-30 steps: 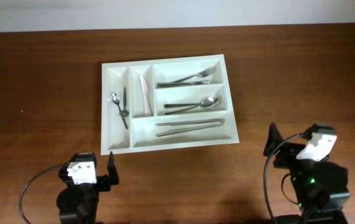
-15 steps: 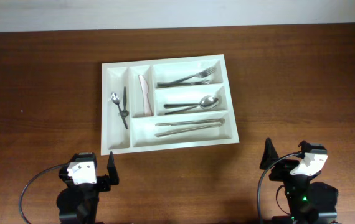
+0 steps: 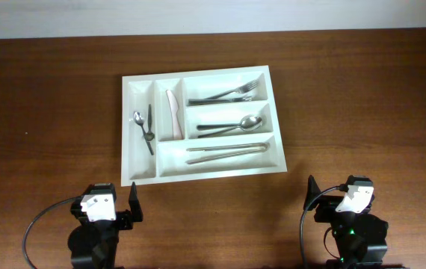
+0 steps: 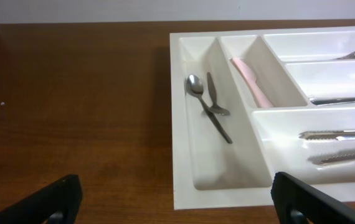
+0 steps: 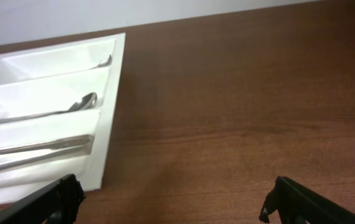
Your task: Pack container
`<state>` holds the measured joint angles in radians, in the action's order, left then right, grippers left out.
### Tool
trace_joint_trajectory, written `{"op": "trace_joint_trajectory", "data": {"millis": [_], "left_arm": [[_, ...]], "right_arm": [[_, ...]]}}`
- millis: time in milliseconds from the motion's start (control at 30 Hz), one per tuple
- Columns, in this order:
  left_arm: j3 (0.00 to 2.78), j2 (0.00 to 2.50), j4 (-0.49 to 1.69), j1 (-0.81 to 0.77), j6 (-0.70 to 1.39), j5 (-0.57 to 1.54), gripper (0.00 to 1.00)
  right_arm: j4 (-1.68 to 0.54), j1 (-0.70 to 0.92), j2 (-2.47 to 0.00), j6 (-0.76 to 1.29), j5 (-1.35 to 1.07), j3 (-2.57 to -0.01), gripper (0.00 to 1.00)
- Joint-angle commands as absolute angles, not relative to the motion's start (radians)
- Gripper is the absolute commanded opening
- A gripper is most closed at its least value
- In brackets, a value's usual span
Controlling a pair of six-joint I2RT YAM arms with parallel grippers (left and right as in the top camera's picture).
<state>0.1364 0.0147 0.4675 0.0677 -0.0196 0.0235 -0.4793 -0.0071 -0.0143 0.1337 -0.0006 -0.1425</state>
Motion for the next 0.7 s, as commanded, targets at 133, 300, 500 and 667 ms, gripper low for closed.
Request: {"op": "trace_joint_trajectory", "data": {"millis": [133,300,500,667], "left_arm": [[0.134,0.005,0.472,0.066,-0.039,0.034,0.99],[0.134,0.005,0.472,0.067,-0.039,0.034,0.99],[0.134,0.005,0.472,0.066,-0.039,0.034,0.99],[0.134,0.005,0.472,0.067,-0.039,0.034,0.99]], "right_arm": [[-0.483,-0.012,-0.01,0.127,-0.012,-0.135,0.99],[-0.482,-0.013,-0.038,0.128,-0.015,-0.135,0.99],[-0.482,-0.013,-0.038,0.128,-0.015,-0.135,0.99],[-0.482,-0.012,-0.038,0.127,-0.015,-0.135,0.99]]}}
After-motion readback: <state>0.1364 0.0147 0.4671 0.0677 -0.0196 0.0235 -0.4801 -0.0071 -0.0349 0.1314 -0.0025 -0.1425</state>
